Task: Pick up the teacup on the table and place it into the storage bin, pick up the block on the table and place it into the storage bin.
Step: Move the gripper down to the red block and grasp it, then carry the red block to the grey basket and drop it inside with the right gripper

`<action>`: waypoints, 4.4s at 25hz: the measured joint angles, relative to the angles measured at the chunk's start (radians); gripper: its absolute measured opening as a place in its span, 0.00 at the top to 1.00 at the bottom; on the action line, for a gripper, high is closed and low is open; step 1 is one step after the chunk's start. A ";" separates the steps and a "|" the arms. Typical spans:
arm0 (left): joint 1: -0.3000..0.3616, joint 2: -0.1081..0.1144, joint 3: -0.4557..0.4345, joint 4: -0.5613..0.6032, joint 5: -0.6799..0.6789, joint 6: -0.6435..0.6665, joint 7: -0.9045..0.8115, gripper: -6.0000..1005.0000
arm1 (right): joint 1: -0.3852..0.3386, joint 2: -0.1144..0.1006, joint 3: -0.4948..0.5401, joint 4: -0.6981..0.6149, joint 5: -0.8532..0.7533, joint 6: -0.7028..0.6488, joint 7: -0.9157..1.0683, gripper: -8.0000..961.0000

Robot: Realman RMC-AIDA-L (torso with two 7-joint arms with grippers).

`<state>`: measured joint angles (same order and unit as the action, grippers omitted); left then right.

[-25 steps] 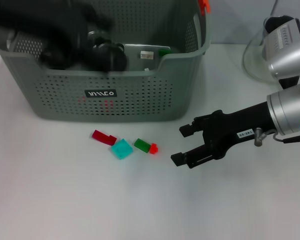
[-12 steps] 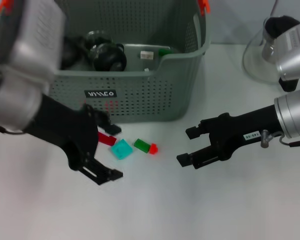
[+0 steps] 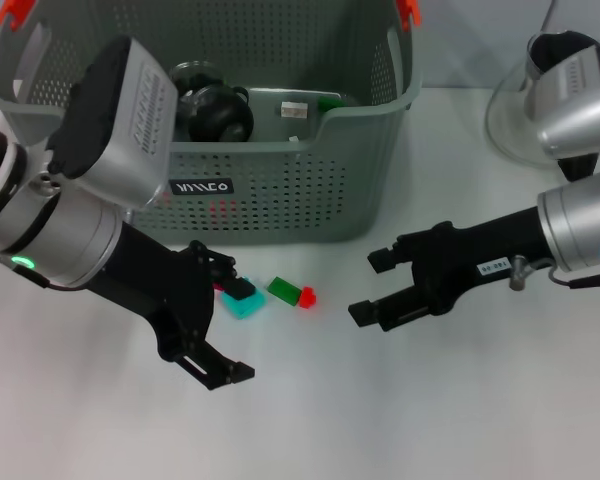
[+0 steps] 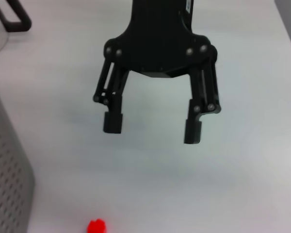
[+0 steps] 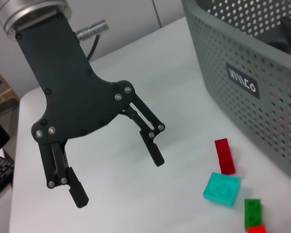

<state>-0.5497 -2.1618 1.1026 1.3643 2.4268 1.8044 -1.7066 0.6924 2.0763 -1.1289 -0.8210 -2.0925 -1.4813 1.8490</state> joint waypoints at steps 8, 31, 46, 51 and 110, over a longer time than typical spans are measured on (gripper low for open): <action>0.010 0.015 -0.132 -0.057 0.027 -0.014 0.045 0.07 | 0.055 0.020 -0.037 0.038 -0.060 0.077 -0.001 0.04; 0.051 0.024 -0.444 -0.305 -0.122 0.118 0.305 0.07 | 0.246 0.038 -0.348 0.240 -0.051 0.401 0.060 0.04; 0.051 0.019 -0.446 -0.338 -0.123 0.090 0.321 0.07 | 0.239 0.042 -0.548 0.268 0.066 0.577 0.095 0.25; 0.051 0.017 -0.446 -0.341 -0.123 0.088 0.322 0.07 | 0.239 0.042 -0.564 0.275 0.087 0.594 0.095 0.34; 0.089 0.027 -0.536 -0.357 -0.081 0.043 0.376 0.07 | 0.213 0.023 -0.260 -0.444 -0.102 0.172 0.350 0.79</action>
<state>-0.4604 -2.1349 0.5665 1.0074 2.3457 1.8474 -1.3306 0.9054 2.0996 -1.3888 -1.2652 -2.1940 -1.3093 2.1988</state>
